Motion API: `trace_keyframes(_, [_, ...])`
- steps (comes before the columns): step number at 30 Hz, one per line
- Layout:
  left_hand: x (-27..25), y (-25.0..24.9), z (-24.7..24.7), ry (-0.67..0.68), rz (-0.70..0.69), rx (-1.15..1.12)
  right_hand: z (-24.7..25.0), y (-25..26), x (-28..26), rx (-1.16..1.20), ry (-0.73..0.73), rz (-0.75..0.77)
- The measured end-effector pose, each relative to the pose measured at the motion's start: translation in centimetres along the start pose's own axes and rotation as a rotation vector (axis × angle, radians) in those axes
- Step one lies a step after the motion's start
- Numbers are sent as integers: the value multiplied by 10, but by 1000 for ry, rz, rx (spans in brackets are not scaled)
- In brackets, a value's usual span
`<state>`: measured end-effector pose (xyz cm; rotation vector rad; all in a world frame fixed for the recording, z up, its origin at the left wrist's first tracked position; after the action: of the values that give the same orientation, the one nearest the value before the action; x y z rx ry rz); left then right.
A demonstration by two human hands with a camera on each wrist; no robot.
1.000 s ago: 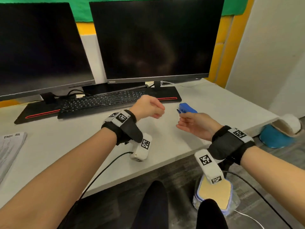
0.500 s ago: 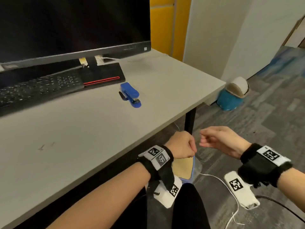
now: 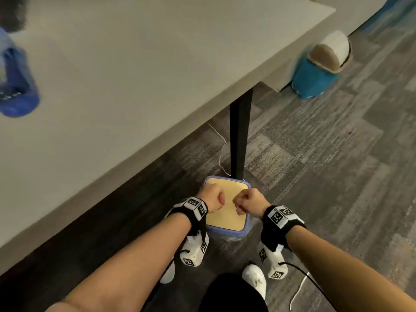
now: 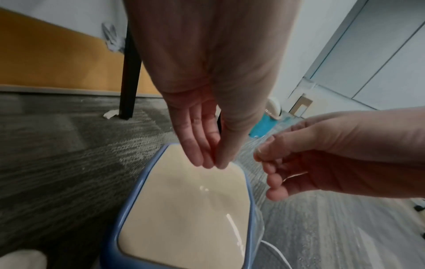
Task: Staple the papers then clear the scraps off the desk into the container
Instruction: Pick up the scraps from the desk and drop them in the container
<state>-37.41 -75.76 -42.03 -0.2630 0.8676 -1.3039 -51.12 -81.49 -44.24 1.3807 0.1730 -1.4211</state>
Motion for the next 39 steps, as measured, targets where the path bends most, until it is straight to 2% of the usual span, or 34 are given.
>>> trace_keyframes(5, [27,24,-41,50,56,38,-26,-23,34,-182,-37,6])
trace_keyframes(9, [41,37,-63,84,106,164,-44,-40,53,-270,-109,24])
trace_keyframes(14, [49,47,-76,119,74,327,-50,-47,58,-410,-129,166])
trace_keyframes(19, [49,49,-73,132,20,341,-51,-53,66,-528,-161,151])
trace_keyframes(25, [48,50,-69,112,8,319,-49,-50,67,-538,-211,148])
trace_keyframes(34, [43,48,-60,190,-2,397,-51,-52,70,-566,-143,151])
trace_keyframes(39, [31,33,-31,222,27,401,-34,-32,47,-515,-128,112])
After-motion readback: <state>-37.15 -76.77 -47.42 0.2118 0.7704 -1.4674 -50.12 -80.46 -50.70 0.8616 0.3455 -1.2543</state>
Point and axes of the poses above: each hand's wrist, its own x-axis towards the middle knuckle, its own z-axis out of the back of the hand, y = z × x, the point moved 1 cm from there along x, towards the middle knuckle, and after that the axes turned 11 degrees about -z, right-handed, at the moved point
